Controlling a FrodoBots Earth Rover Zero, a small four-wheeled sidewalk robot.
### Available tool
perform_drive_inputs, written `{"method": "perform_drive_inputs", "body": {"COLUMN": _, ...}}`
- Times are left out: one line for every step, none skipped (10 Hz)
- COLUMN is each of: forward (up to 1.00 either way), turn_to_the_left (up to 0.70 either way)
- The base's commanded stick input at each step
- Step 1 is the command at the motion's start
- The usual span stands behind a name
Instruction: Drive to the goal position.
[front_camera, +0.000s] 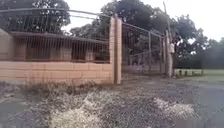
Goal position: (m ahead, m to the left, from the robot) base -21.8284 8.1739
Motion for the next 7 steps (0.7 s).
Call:
{"method": "perform_drive_inputs", "body": {"forward": -0.7, "turn_to_the_left": 0.35}}
{"method": "perform_drive_inputs", "body": {"forward": -0.7, "turn_to_the_left": 0.35}}
{"method": "perform_drive_inputs", "body": {"forward": -0.7, "turn_to_the_left": 0.35}}
{"method": "perform_drive_inputs", "body": {"forward": -0.7, "turn_to_the_left": 0.35}}
{"method": "perform_drive_inputs", "body": {"forward": -0.7, "turn_to_the_left": 0.35}}
{"method": "perform_drive_inputs", "body": {"forward": -0.7, "turn_to_the_left": 0.35}}
{"method": "perform_drive_inputs", "body": {"forward": -0.7, "turn_to_the_left": 0.35}}
